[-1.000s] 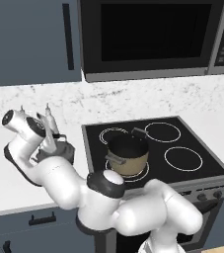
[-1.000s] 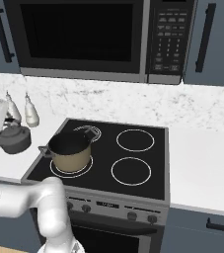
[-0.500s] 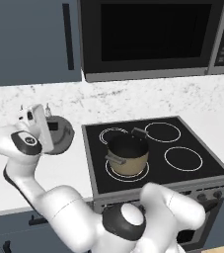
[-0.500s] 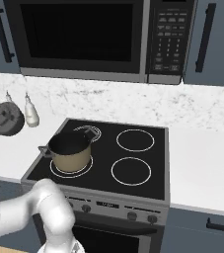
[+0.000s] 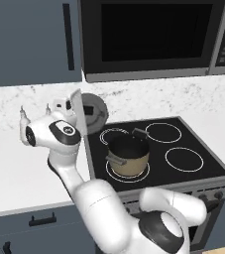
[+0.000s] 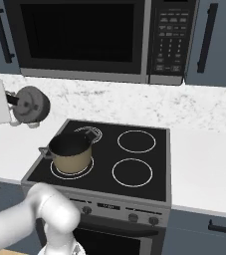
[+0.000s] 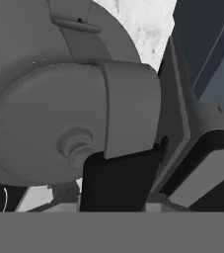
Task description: Pick the kettle from the counter and place it on a stove burner. Then turn the burner on.
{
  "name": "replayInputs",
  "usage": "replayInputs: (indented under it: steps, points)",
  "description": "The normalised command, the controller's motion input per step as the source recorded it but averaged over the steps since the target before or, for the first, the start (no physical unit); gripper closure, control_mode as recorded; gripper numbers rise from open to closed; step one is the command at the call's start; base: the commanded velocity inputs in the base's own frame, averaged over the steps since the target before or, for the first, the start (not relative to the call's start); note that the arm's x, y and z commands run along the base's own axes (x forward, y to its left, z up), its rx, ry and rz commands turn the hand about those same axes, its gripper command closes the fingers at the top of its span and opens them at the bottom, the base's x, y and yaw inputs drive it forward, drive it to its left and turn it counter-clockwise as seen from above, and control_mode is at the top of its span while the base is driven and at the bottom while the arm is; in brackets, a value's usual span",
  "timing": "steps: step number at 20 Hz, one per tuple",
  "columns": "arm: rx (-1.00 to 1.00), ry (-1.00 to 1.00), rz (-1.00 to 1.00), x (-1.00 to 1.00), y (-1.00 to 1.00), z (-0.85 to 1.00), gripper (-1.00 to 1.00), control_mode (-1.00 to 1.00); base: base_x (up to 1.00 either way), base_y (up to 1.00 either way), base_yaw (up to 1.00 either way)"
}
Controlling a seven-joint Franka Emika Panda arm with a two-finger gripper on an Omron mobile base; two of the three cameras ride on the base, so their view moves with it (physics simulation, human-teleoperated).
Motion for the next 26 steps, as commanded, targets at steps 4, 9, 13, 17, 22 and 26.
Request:
replayInputs:
  steps: [4, 9, 13, 17, 22, 26]
  points:
    - [0.12, 0.00, -0.23, 0.00, -1.00, 0.55, 1.00, -1.00, 0.00, 0.00, 0.00]
    - [0.14, 0.02, -0.25, 0.00, -1.00, 0.43, 1.00, -1.00, 0.00, 0.00, 0.00]
    - [0.13, 0.03, -0.23, 0.00, -1.00, 0.22, 1.00, -1.00, 0.00, 0.00, 0.00]
    - [0.12, 0.12, -0.19, 0.00, -1.00, 0.02, 1.00, -1.00, 0.00, 0.00, 0.00]
    - [0.17, 0.14, -0.13, 0.00, -1.00, -0.08, 1.00, -1.00, 0.00, 0.00, 0.00]
    - [0.22, 0.18, -0.11, 0.00, -1.00, -0.25, 1.00, -1.00, 0.00, 0.00, 0.00]
